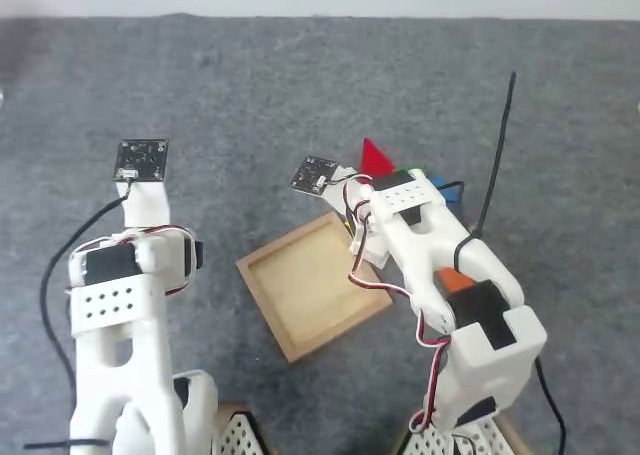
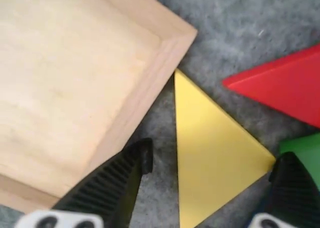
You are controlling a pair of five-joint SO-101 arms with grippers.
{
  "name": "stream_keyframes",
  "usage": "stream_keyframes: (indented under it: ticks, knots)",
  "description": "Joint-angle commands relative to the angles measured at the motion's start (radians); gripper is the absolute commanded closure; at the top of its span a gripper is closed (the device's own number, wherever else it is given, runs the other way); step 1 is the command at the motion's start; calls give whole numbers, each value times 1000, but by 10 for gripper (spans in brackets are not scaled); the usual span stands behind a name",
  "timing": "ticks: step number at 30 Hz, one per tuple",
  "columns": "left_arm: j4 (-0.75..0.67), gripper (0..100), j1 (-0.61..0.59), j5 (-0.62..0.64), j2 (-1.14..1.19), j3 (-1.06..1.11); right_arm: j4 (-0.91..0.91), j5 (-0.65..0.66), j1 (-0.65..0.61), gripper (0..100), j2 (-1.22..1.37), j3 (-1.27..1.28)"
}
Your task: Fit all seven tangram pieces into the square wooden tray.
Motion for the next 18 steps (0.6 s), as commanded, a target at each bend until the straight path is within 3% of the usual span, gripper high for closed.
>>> stream_keyframes:
  ticks: [1,11,18]
  knots:
    - [-18,833,-6,6,-31,-5,12,2,-31,615,7,-37]
    - [-18,833,-6,8,-31,-5,225,29,-25,615,223,-318]
    - [-18,833,-6,8,-32,-5,200,20,28,615,219,-330]
